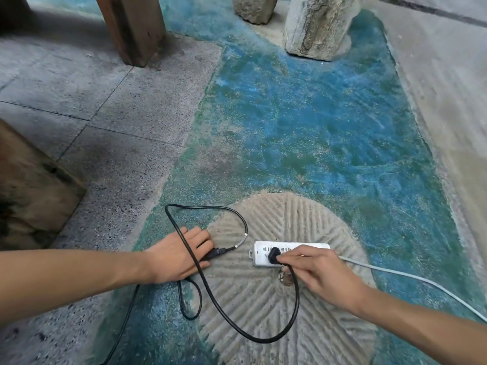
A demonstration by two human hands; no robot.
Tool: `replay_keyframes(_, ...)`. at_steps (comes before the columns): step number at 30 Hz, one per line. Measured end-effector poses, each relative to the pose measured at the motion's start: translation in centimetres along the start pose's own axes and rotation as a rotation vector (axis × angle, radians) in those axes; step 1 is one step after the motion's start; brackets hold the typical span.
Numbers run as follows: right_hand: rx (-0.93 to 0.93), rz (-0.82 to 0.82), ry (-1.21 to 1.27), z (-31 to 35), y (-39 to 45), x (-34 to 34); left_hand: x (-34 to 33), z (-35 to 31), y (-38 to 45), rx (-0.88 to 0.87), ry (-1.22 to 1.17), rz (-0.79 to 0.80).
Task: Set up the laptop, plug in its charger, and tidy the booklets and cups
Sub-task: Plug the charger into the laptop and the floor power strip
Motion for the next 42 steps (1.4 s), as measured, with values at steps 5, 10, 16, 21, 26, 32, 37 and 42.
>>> replay_keyframes(5,-0.001,-0.001,0.001,0.0,0.4,0.1,-0.2,-0.1,0.1,0.004,0.0,-0.002)
replay_keyframes(10,-0.013,0.005,-0.016,0.0,1.1,0.2,-0.5,0.1,0.2,-0.005,-0.024,0.004)
replay_keyframes(16,-0.028,-0.008,-0.008,0.0,1.5,0.5,-1.4,-0.1,0.3,-0.04,-0.045,0.055)
replay_keyframes(21,-0.033,-0.015,0.027,-0.4,1.8,0.2,-2.0,-0.2,0.3,-0.053,-0.055,0.097)
replay_keyframes(26,-0.074,-0.015,0.078,-1.8,2.3,-0.6,-2.7,-0.7,0.4,-0.075,-0.067,0.169)
replay_keyframes(32,-0.131,0.01,-0.112,-3.5,3.5,-1.6,-3.3,-0.8,1.0,-0.083,-0.088,0.196)
replay_keyframes(37,-0.115,0.02,-0.077,-4.1,4.3,-1.9,-3.1,-0.7,1.3,-0.101,-0.078,0.212)
replay_keyframes(42,-0.098,0.036,0.005,-4.8,4.7,-2.2,-3.4,-0.9,1.4,-0.103,-0.095,0.231)
Point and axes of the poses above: each hand's wrist, its own y-axis towards the middle knuckle, its own x-axis out of the back of the hand, z = x × y, the point moved 9 cm from there along y, towards the middle knuckle, and after that the axes turned 8 degrees about z, right-handed, at the moved point
